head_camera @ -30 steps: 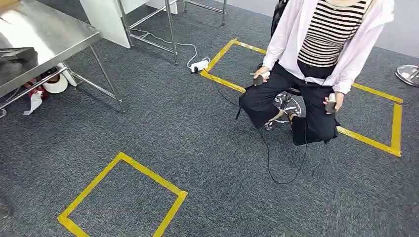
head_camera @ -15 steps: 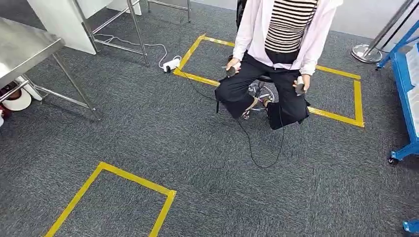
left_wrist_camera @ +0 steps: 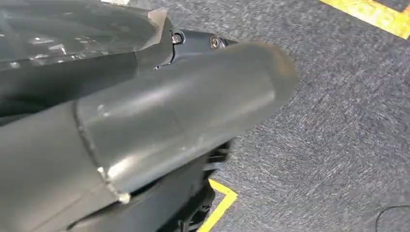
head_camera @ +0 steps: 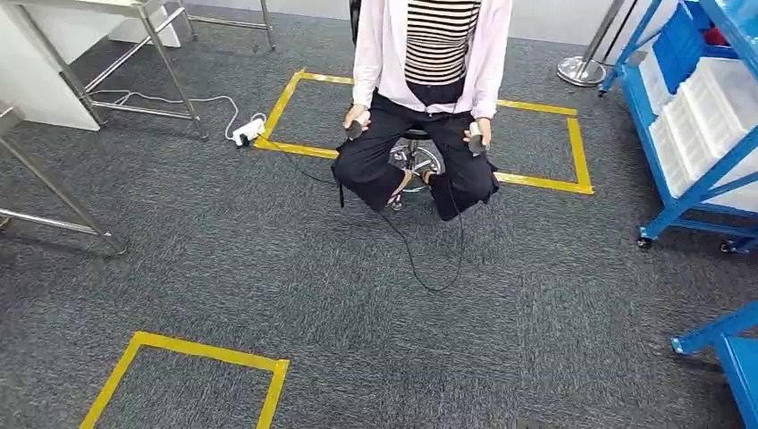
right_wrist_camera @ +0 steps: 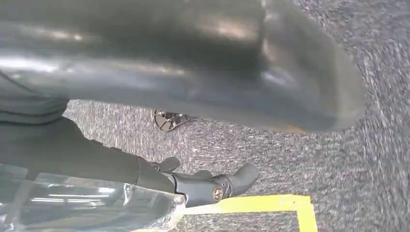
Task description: Take the parts from the cabinet and place them on the table.
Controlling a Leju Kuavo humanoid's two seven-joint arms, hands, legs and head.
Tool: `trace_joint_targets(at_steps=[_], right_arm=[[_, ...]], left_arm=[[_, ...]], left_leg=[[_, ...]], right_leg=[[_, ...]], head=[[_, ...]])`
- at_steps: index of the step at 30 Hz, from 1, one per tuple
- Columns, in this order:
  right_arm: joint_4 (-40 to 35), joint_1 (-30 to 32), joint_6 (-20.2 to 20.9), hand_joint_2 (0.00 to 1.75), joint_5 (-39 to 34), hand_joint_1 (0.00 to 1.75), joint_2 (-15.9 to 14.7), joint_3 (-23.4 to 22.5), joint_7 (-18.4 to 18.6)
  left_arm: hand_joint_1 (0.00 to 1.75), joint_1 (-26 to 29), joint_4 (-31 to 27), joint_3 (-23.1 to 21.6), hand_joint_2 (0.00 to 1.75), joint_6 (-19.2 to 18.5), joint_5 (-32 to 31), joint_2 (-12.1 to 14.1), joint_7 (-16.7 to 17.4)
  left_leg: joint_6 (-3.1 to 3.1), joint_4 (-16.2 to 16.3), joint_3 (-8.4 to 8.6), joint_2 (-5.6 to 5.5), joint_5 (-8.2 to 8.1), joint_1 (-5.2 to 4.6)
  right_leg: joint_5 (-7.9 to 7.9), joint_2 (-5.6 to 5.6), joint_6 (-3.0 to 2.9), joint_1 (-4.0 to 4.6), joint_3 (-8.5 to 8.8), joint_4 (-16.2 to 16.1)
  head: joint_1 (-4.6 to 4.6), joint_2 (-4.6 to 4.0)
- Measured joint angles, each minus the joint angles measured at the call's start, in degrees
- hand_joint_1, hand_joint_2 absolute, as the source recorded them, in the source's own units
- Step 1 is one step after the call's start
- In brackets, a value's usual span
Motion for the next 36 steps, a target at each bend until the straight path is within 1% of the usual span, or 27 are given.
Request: trace_joint_targets(at_steps=[1,3,4,5,6,8,9,10,11,13,14,15,18,19,20,21,22,24,25,26,28,29,30,31,34,35,36], right_arm=[[0.0,-0.03,-0.02,0.0,-0.07,0.0,-0.02,-0.02,0.02],[0.0,0.26,-0.09,0.0,-0.24,0.0,-0.09,-0.04,0.02],[0.0,0.34,-0.18,0.0,-0.28,0.0,-0.11,-0.04,0.07],[0.0,0.38,-0.24,0.0,-0.28,0.0,-0.2,-0.09,0.11],[0.0,0.26,-0.28,0.0,-0.28,0.0,-0.2,-0.09,0.2],[0.0,0.01,-0.28,0.0,-0.28,0.0,-0.2,-0.11,0.26],[0.0,0.07,-0.31,0.0,-0.28,0.0,-0.2,-0.15,0.28],[0.0,0.21,-0.31,0.0,-0.28,0.0,-0.22,-0.17,0.35],[0.0,0.33,-0.31,0.0,-0.33,0.0,-0.24,-0.24,0.42],[0.0,0.35,-0.33,0.0,-0.33,0.0,-0.37,-0.35,0.44],[0.0,0.23,-0.33,0.0,-0.33,0.0,-0.44,-0.37,0.44],[0.0,0.15,-0.33,0.0,-0.33,0.0,-0.48,-0.39,0.5],[0.0,0.2,-0.33,0.0,-0.35,0.0,-0.59,-0.57,0.61],[0.0,0.22,-0.35,0.0,-0.35,0.0,-0.68,-0.68,0.61],[0.0,0.32,-0.33,0.0,-0.35,0.0,-0.66,-0.81,0.61],[0.0,0.21,-0.33,0.0,-0.35,0.0,-0.7,-0.9,0.61],[0.0,0.16,-0.24,0.0,-0.35,0.0,-0.7,-0.92,0.61],[0.0,0.15,-0.13,0.0,-0.28,0.0,-0.61,-0.94,0.61],[0.0,0.28,-0.15,0.0,-0.28,0.0,-0.61,-0.94,0.61],[0.02,0.34,-0.13,0.0,-0.26,0.0,-0.61,-0.94,0.63],[0.0,0.25,-0.15,0.0,-0.26,0.0,-0.53,-0.96,0.79],[0.0,0.2,-0.15,0.0,-0.26,0.0,-0.46,-0.96,0.79],[0.0,0.14,-0.15,0.0,-0.26,0.0,-0.5,-0.96,0.81],[0.0,-0.03,-0.13,0.0,-0.22,0.0,-0.5,-0.96,0.87],[0.02,0.17,0.07,0.0,0.26,0.0,-0.37,-0.98,0.9],[0.02,0.2,0.07,0.0,0.26,0.0,-0.35,-0.98,0.94],[0.02,0.13,0.04,0.0,0.26,0.0,-0.31,-0.98,0.98]], left_arm=[[0.0,-0.04,0.0,0.0,0.0,-0.02,-0.07,0.0,0.0],[0.0,-0.16,0.0,0.0,0.0,-0.13,-0.09,-0.02,0.0],[0.0,-0.17,0.0,0.0,0.0,-0.2,-0.15,-0.07,0.0],[0.0,-0.24,0.0,0.0,0.0,-0.39,-0.26,-0.15,0.0],[0.0,-0.24,0.0,0.0,0.0,-0.55,-0.28,-0.11,-0.02],[0.0,-0.1,0.0,0.0,0.0,-0.59,-0.42,-0.07,-0.02],[0.0,-0.1,0.0,0.0,0.0,-0.57,-0.44,-0.07,-0.02],[0.0,-0.11,0.0,0.0,0.0,-0.57,-0.42,-0.07,-0.02],[0.0,-0.11,0.0,0.0,0.0,-0.59,-0.44,-0.07,-0.02],[0.0,-0.17,0.0,0.0,0.0,-0.68,-0.44,-0.09,-0.02],[0.0,-0.2,0.0,0.0,0.0,-0.77,-0.46,-0.11,-0.02],[0.0,-0.19,0.0,0.0,0.0,-0.83,-0.5,-0.11,-0.02],[0.0,-0.3,0.0,0.0,0.0,-1.18,-0.52,-0.2,-0.02],[0.0,-0.41,0.0,0.0,0.0,-1.29,-0.52,-0.31,-0.02],[0.0,-0.45,0.0,0.0,0.0,-1.42,-0.52,-0.31,-0.04],[0.0,-0.44,0.0,0.0,0.0,-1.6,-0.5,-0.28,-0.07],[0.0,-0.41,0.0,0.0,0.0,-1.62,-0.39,-0.28,-0.07],[0.0,-0.23,0.02,0.02,0.0,-1.6,-0.04,-0.31,-0.04],[0.0,-0.19,0.02,0.02,0.0,-1.6,0.02,-0.31,-0.04],[0.0,-0.2,0.02,0.02,0.0,-1.6,0.02,-0.31,-0.04],[0.0,-0.2,0.02,0.02,0.0,-1.57,0.09,-0.26,-0.04],[0.0,-0.2,0.02,0.02,0.0,-1.57,0.09,-0.2,-0.04],[0.0,-0.18,0.09,0.04,0.0,-1.57,0.11,-0.24,-0.02],[0.0,-0.21,0.13,0.07,0.0,-1.55,0.13,-0.28,-0.02],[0.0,-0.25,0.13,0.09,0.0,-1.22,0.26,-0.28,0.04],[0.0,-0.31,0.13,0.09,0.0,-1.18,0.26,-0.28,0.04],[0.0,-0.35,0.13,0.09,0.0,-1.18,0.26,-0.28,0.02]], left_leg=[[0.18,0.24,-0.2,0.72,0.02,-0.27],[1.13,0.2,-0.19,1.94,0.2,-0.96],[1.78,-0.44,-0.1,2.7,0.65,-0.68],[2.31,-0.7,-0.04,3.38,0.97,-0.73],[2.73,-0.7,-0.17,4.13,0.98,-0.78],[2.88,-0.68,-0.3,5.94,0.95,-1.0],[2.88,-0.66,-0.42,6.74,0.94,-1.11],[2.88,-0.66,-0.47,7.44,0.94,-1.19],[2.86,-0.65,-0.47,8.1,0.92,-1.22],[2.69,-0.64,-0.32,9.38,0.82,-1.22],[2.52,-0.63,-0.09,9.93,0.71,-1.34],[2.09,-0.61,0.24,10.43,0.43,-1.75],[1.4,-0.88,0.87,12.04,0.19,-1.56],[0.95,-0.89,1.07,12.77,0.03,-1.6],[0.51,-0.09,0.76,10.73,-0.7,-1.07],[0.38,2.57,-0.21,7.68,-2.82,-0.95],[0.21,6.94,-2.1,6.12,-5.5,-0.8],[-0.04,16.21,-6.4,4.88,-9.46,-0.74],[-0.11,18.08,-7.4,4.81,-9.47,-0.66],[-0.18,17.06,-7.15,4.81,-8.07,-0.5],[-0.49,8.12,-3.21,4.51,-2.3,0.24],[-0.89,2.9,-0.94,2.76,0.31,0.87],[-1.53,1.49,-0.39,-0.75,-0.68,1.19],[-0.98,1.34,-0.77,-0.22,-0.45,0.94],[0.4,1.25,-0.91,1.67,-0.11,-0.07],[1.11,0.83,-0.77,2.62,0.26,0.11],[1.64,0.78,-0.77,3.08,0.25,-0.02]], right_leg=[[0.19,0.52,0.41,-0.2,-0.46,-0.17],[0.63,1.71,1.28,-0.53,-1.49,-0.54],[0.56,1.86,1.71,-0.28,-1.53,-0.31],[-0.37,-1.3,1.52,-0.5,-2.08,1.31],[-2.51,-3.6,1.16,-0.41,-3.66,4.51],[-6.81,-4.64,0.94,-0.54,-8.08,13.76],[-8.11,-4.74,1.22,-0.56,-9.77,17.7],[-8.13,-4.83,1.67,-0.58,-10.07,18.61],[-7.24,-4.95,2.15,-0.58,-8.82,16.66],[-3.47,-6.3,3.06,-0.58,-2.51,5.59],[-2.04,-9.06,2.98,-0.54,0.64,0.03],[-1.33,-10.99,2.3,-0.04,0.56,-0.38],[-1.03,-9.08,1.58,0.35,0.2,-0.56],[-0.68,-8.22,1.0,0.05,0.25,-1.0],[-0.29,-7.59,0.47,-1.23,1.19,-1.24],[-0.24,-6.86,0.27,-1.02,0.94,-1.29],[-0.01,-6.27,-0.37,-0.95,0.84,-1.26],[-0.01,-4.78,-0.43,-0.72,0.69,-1.19],[-0.01,-4.04,-0.42,-0.72,0.75,-1.15],[-0.02,-3.29,-0.39,-0.72,0.83,-1.11],[-0.07,-1.46,-0.32,-0.94,0.96,-0.69],[-0.33,-0.64,0.08,-1.01,0.81,-0.22],[-0.48,-0.11,0.5,-0.61,-0.29,0.3],[-0.6,0.38,0.82,-0.37,-0.29,0.92],[0.07,2.0,2.14,-0.6,-1.78,0.31],[-0.26,0.31,2.29,-0.9,-1.97,1.09],[-1.4,-2.84,2.16,-0.71,-2.83,2.92]], head=[[0.07,0.0],[0.02,0.0],[-0.02,0.0],[0.05,0.0],[0.4,0.0],[0.61,0.0],[0.64,0.0],[0.72,0.0],[0.7,0.0],[0.75,0.0],[0.86,0.0],[0.74,0.0],[0.68,0.0],[0.77,0.0],[0.64,0.0],[0.31,0.0],[0.0,0.0],[-0.15,0.0],[-0.24,0.0],[-0.22,0.0],[-0.24,0.0],[-0.28,0.0],[-0.39,0.0],[-0.44,0.0],[-0.15,0.0],[-0.11,0.0],[0.03,0.0]])
